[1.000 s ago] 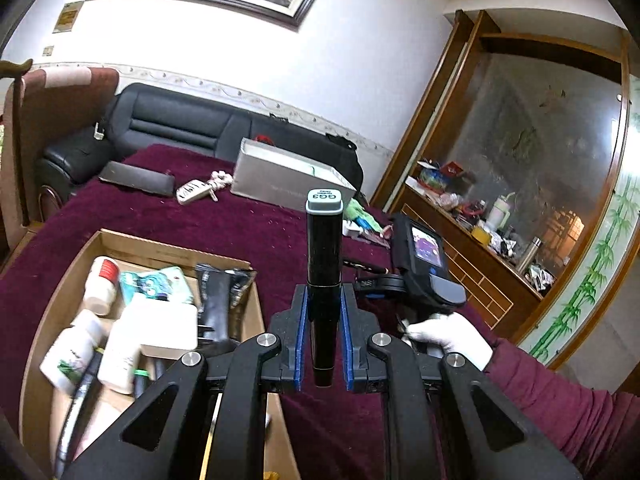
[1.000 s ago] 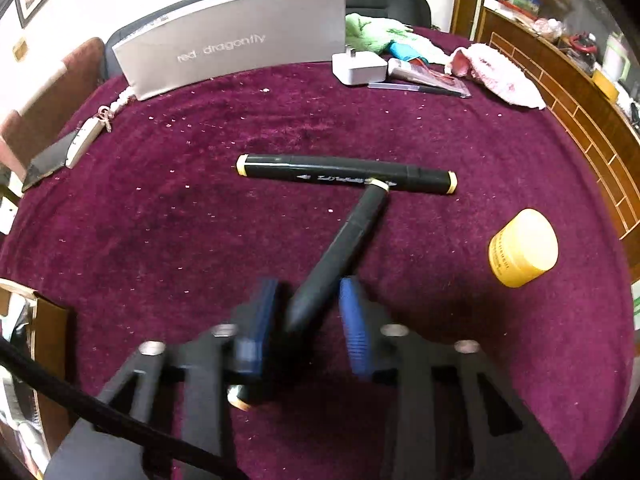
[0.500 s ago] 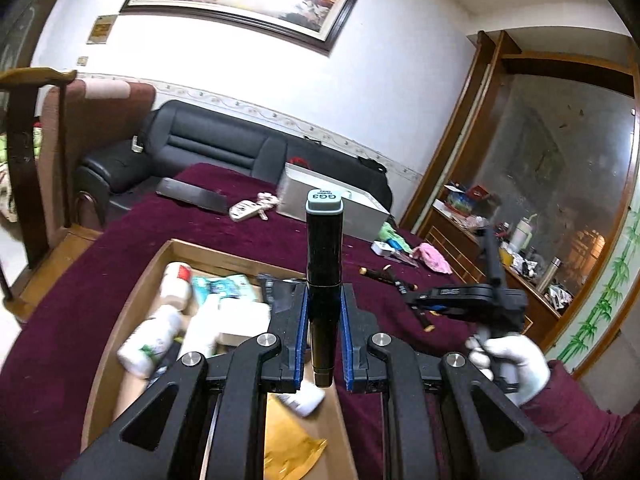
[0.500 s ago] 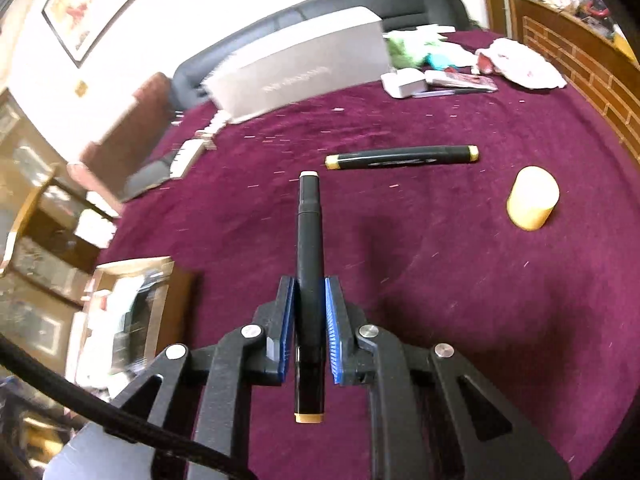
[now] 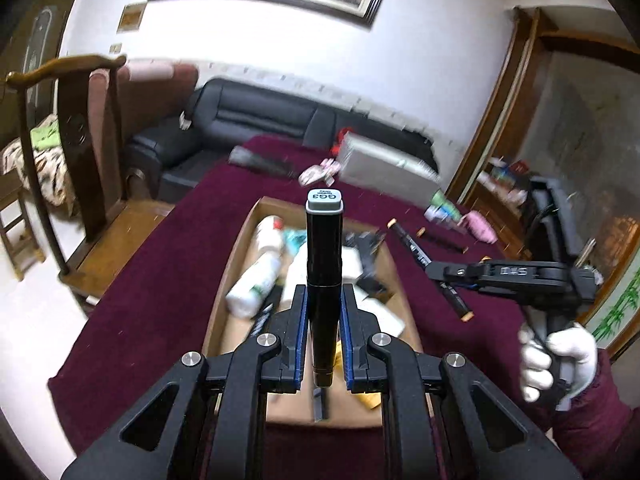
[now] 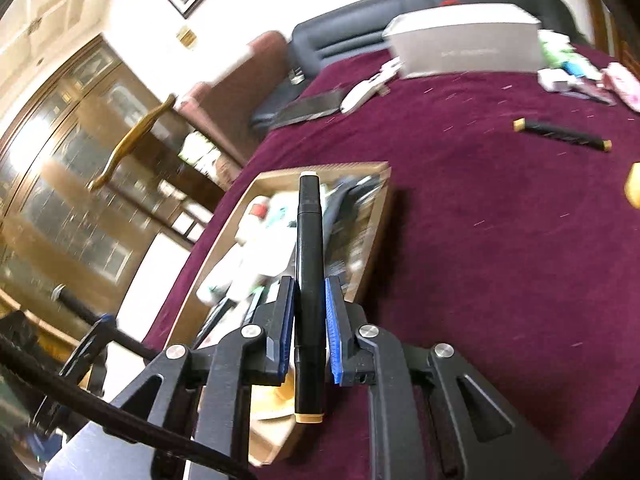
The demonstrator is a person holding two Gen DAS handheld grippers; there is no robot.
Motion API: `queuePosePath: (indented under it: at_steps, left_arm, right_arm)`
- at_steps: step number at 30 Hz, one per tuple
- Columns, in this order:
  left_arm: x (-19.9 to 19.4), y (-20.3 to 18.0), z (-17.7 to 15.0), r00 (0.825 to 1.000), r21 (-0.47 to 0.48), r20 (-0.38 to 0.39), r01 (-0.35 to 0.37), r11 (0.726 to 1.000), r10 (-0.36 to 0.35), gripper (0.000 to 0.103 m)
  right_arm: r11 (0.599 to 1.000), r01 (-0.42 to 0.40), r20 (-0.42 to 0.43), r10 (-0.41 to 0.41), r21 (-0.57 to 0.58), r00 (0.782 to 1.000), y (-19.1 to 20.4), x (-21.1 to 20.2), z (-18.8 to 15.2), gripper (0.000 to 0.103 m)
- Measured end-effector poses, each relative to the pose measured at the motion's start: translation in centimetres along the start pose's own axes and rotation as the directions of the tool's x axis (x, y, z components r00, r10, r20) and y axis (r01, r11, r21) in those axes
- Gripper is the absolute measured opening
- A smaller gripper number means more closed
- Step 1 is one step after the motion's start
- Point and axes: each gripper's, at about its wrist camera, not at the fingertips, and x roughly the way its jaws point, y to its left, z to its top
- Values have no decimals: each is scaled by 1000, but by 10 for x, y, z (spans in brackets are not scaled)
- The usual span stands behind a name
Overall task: Organize objects
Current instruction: 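Carry both markers over the tray and open both tools to drop them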
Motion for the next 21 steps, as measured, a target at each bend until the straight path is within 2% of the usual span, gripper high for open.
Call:
queuePosePath:
  at_steps: [3,8,16,21]
  left_arm:
    - [19,10,-2,998,-9,-68,-14,1000,14,11]
    - [49,20,-3,988,-42,-153,-8,999,1,12]
    - [91,15,0,975,-21,-218,-49,999,43,12]
    - [100,12,-6,970,22,-206,-125,992,127,11]
  right_arm:
    - [999,-42,-54,41,-9,998,15,21,-8,13]
    - [998,-65,-113,61,-26,992,30,48,-18,13]
    - [999,-40,-161,35,-23,986,34,80,-18,13]
    - [999,-46,-188,41,-23,981,42,93,-19,13]
